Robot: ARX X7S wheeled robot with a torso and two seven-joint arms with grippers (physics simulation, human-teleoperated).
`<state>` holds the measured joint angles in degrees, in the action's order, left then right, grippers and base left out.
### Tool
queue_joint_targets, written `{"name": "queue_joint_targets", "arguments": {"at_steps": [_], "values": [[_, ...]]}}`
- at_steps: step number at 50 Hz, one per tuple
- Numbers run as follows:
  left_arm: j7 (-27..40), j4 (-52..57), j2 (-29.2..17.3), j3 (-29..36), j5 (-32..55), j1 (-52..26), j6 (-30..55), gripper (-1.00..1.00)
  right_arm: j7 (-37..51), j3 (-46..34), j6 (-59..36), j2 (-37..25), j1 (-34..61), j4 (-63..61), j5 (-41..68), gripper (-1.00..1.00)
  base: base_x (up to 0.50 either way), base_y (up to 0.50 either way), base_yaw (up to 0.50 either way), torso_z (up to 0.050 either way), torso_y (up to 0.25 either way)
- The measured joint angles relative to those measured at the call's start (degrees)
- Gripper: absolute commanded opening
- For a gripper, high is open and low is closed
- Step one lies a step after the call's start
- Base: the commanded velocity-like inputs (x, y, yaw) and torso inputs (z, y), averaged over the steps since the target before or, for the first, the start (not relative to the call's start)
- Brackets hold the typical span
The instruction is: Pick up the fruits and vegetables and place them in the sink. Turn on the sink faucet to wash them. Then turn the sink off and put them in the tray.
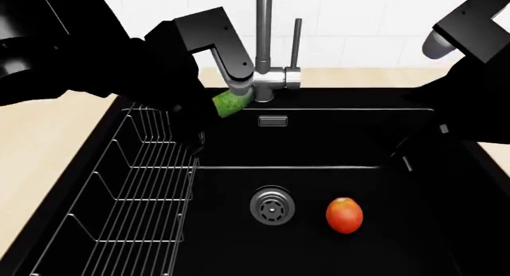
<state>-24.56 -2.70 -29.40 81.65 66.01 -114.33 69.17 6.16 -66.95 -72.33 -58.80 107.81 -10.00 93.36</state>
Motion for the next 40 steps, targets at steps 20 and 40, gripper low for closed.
{"name": "queue_joint_targets", "arguments": {"at_steps": [20, 40], "values": [[-1.51, -2.92, 5.58, 0.51, -1.14, 5.93, -5.37, -1.00, 4.02, 0.87, -0.72, -3.52, 0.22, -2.89, 4.82, 1.00, 0.00, 0.00, 0.00, 0.000, 0.001], [-6.19, -12.37, 12.12, 6.97, -8.56, 14.97, -13.48, -1.00, 6.37, 0.60, 0.35, -3.13, -1.08, -3.10, 6.30, 1.00, 0.00, 0.00, 0.00, 0.001, 0.000]]}}
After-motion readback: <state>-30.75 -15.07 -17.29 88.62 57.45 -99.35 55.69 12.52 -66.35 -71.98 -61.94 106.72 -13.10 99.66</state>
